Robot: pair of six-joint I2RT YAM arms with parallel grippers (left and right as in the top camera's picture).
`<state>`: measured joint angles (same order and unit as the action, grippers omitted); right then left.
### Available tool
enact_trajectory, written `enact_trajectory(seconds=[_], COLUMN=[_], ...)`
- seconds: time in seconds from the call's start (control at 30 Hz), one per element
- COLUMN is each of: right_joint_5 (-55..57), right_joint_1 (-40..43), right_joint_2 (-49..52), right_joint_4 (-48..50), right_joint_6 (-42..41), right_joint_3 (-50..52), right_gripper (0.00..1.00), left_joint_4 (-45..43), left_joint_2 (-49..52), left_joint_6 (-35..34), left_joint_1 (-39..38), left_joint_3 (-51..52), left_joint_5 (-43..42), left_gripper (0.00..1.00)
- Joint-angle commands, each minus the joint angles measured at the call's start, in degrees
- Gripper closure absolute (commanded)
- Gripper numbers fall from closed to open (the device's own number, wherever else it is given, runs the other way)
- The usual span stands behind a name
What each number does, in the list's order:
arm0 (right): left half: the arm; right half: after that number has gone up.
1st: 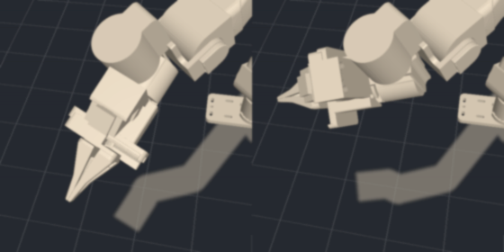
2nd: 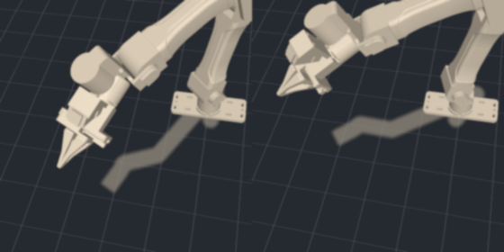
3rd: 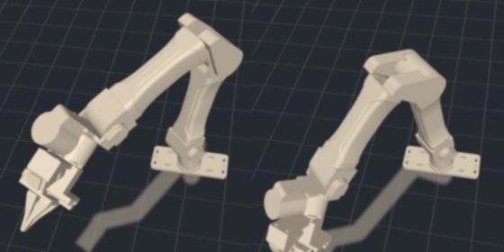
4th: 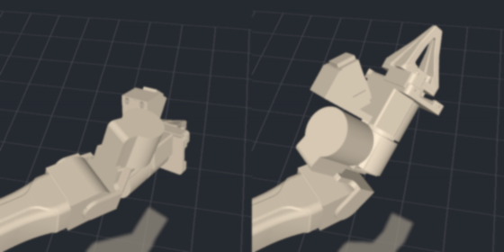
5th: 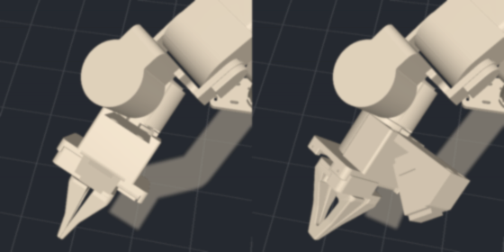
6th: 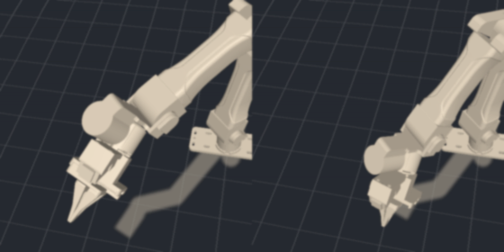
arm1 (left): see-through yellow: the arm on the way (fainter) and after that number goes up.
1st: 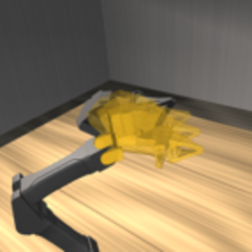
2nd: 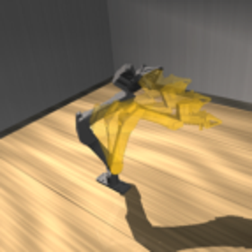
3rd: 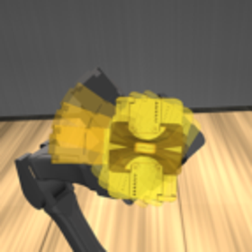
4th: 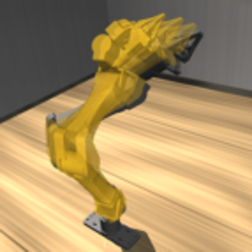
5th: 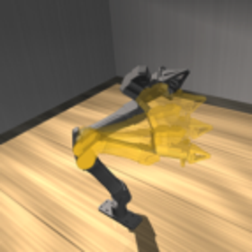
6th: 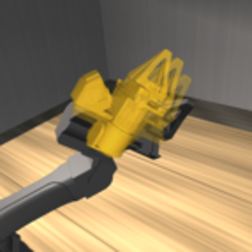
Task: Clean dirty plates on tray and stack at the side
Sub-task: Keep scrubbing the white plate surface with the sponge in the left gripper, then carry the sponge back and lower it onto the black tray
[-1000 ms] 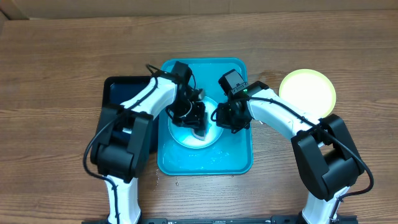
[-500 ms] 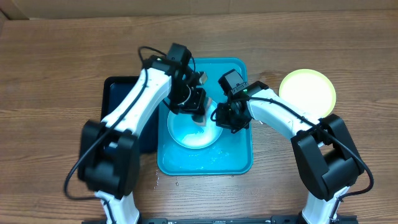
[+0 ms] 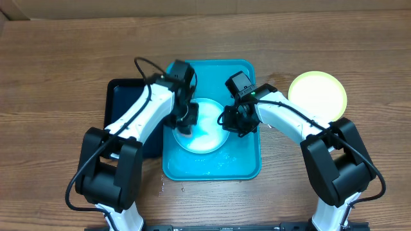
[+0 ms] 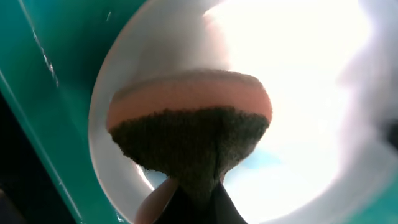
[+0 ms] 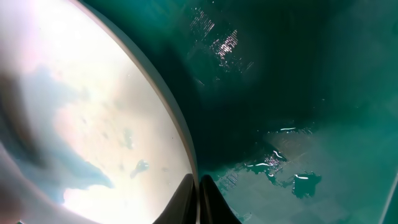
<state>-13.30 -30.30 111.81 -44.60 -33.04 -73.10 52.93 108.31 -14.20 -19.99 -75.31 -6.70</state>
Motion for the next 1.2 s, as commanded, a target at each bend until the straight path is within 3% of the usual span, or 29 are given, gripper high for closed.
enact_trajectory(seconds=[0.0, 0.13, 0.67, 0.8, 0.93, 1.17], right_joint_5=[-0.31, -0.28, -0.31, -0.28, -0.28, -0.28], right_joint_1=[-0.39, -0.50, -0.92, -0.92, -0.92, -0.92], right_joint_2=[-0.15, -0.15, -0.15, -0.15, -0.15, -0.15], right_joint_4=[0.22, 0.31, 0.37, 0.24, -0.28, 0.11], right_joint_6=[-0.11, -0.13, -0.13, -0.11, 0.09, 0.07], right_joint_3=[0.39, 0.39, 0.42, 0.42, 0.42, 0.42], right_gripper=[0.96, 0.96, 0.96, 0.96, 0.96, 0.96], left_joint_4=[-3.98, -7.76, -17.81, -11.80, -1.46, 12.44], left_joint_2=[0.33, 0.35, 0.35, 0.24, -0.48, -2.49], left_joint_6=[-3.37, -5.99, -5.73, -4.17, 2.03, 5.44], left_joint_1=[0.35, 0.37, 1.46, 4.42, 8.20, 14.69], left_joint_3=[5.46, 9.25, 8.85, 3.76, -3.61, -12.28], left_joint_5=[3.30, 0.98, -31.50, -31.69, -29.94, -10.97], left_gripper=[0.96, 0.96, 0.96, 0.96, 0.96, 0.96])
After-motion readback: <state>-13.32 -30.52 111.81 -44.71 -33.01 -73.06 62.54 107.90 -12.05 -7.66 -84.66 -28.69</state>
